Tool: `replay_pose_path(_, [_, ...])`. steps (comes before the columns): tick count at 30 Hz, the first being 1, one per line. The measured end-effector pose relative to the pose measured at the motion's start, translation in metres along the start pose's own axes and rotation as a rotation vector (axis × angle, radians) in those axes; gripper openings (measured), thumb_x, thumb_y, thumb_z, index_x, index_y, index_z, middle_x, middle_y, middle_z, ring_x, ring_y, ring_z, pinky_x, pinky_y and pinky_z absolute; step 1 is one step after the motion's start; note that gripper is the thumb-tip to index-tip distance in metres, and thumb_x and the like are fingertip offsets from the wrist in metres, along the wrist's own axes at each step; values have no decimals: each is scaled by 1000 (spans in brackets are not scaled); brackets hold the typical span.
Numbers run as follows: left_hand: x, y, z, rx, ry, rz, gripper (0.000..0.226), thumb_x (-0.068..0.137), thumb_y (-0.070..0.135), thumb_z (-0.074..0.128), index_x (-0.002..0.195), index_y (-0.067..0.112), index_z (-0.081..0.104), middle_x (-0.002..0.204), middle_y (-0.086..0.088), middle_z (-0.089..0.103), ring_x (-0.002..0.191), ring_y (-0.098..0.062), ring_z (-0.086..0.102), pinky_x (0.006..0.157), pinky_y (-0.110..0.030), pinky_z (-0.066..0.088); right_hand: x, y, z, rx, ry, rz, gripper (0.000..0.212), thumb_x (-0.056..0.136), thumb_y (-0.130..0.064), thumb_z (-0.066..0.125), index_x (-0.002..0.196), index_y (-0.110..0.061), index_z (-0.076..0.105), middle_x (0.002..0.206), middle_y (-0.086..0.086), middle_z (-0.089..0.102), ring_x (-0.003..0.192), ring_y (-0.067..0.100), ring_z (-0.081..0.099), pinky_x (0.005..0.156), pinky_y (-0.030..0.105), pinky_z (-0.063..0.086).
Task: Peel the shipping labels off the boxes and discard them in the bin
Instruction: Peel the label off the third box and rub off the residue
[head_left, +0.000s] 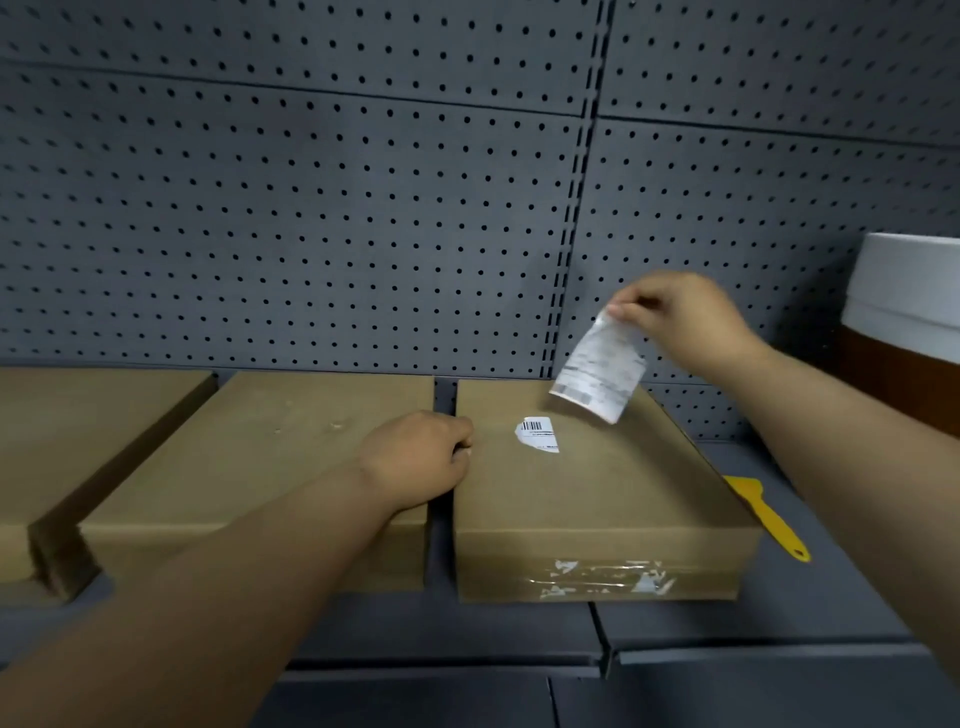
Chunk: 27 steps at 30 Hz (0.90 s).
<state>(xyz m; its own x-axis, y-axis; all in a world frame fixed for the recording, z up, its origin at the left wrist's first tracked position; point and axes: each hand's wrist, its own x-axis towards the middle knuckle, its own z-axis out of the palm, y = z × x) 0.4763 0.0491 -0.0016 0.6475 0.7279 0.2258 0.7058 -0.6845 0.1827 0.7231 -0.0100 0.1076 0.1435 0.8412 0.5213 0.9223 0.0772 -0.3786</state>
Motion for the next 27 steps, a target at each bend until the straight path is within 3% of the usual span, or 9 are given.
replay_pose_path(4, [5, 4, -14, -93, -98, -115, 30, 94, 37, 46, 110, 16, 59, 113, -4, 64, 101, -21, 58, 88, -37, 50, -13, -24, 15, 114, -35, -47, 21, 91, -28, 54, 90, -15, 71, 92, -4, 68, 84, 15, 61, 71, 27, 46])
replay_pose_path(7, [8, 15, -27, -419, 52, -222, 45, 89, 51, 49, 122, 20, 54, 123, 2, 59, 111, -17, 55, 94, -34, 46, -22, -35, 22, 208, -64, -71, 27, 92, -30, 52, 89, -11, 71, 90, 5, 70, 81, 23, 62, 74, 33, 48])
replay_pose_path(9, [11, 26, -33, -686, 138, -217, 51, 87, 46, 55, 130, 19, 48, 130, 2, 55, 115, -13, 53, 99, -32, 44, -24, -41, 24, 290, -68, -78, 28, 92, -31, 51, 90, -11, 71, 82, 2, 67, 70, 10, 57, 66, 24, 43])
replay_pose_path(11, [14, 34, -36, -818, 181, -163, 40, 89, 32, 59, 126, 17, 52, 124, 0, 61, 102, -9, 60, 88, -24, 50, -25, -46, 25, 355, -69, -75, 29, 93, -31, 50, 91, -10, 71, 72, -7, 59, 56, -6, 50, 57, 7, 36])
replay_pose_path(14, [18, 38, -39, -876, 274, -127, 21, 94, 13, 50, 110, 19, 63, 100, 3, 70, 75, 0, 64, 61, -10, 52, -25, -50, 24, 393, -51, -59, 39, 95, -31, 46, 91, 1, 67, 66, 0, 52, 54, 0, 48, 54, 8, 33])
replay_pose_path(17, [20, 36, -43, -845, 357, -151, 27, 96, 10, 44, 103, 21, 68, 77, 14, 67, 63, 3, 61, 53, -10, 50, -23, -46, 23, 384, -74, -21, 51, 95, -36, 41, 91, 9, 63, 85, 14, 54, 75, 15, 53, 68, 19, 37])
replay_pose_path(21, [27, 32, -52, -668, 396, -185, 35, 95, 1, 39, 106, 19, 67, 84, 3, 66, 70, -11, 62, 61, -25, 50, -20, -35, 27, 380, -119, 86, 50, 96, -44, 35, 111, -7, 65, 119, 14, 59, 111, 25, 55, 92, 28, 39])
replay_pose_path(24, [28, 18, -60, -551, 431, -268, 35, 93, 0, 36, 109, 13, 65, 87, -1, 62, 66, -15, 57, 52, -23, 42, -19, -18, 22, 369, -105, 234, 51, 95, -49, 33, 130, -17, 51, 130, 5, 57, 122, 22, 51, 99, 32, 36])
replay_pose_path(27, [26, 7, -67, -335, 419, -261, 27, 93, 23, 39, 97, 12, 64, 71, -1, 59, 59, -17, 52, 50, -25, 37, -22, -3, 22, 128, -227, 163, 41, 93, -39, 47, 129, -20, 52, 132, 3, 57, 119, 17, 53, 95, 25, 37])
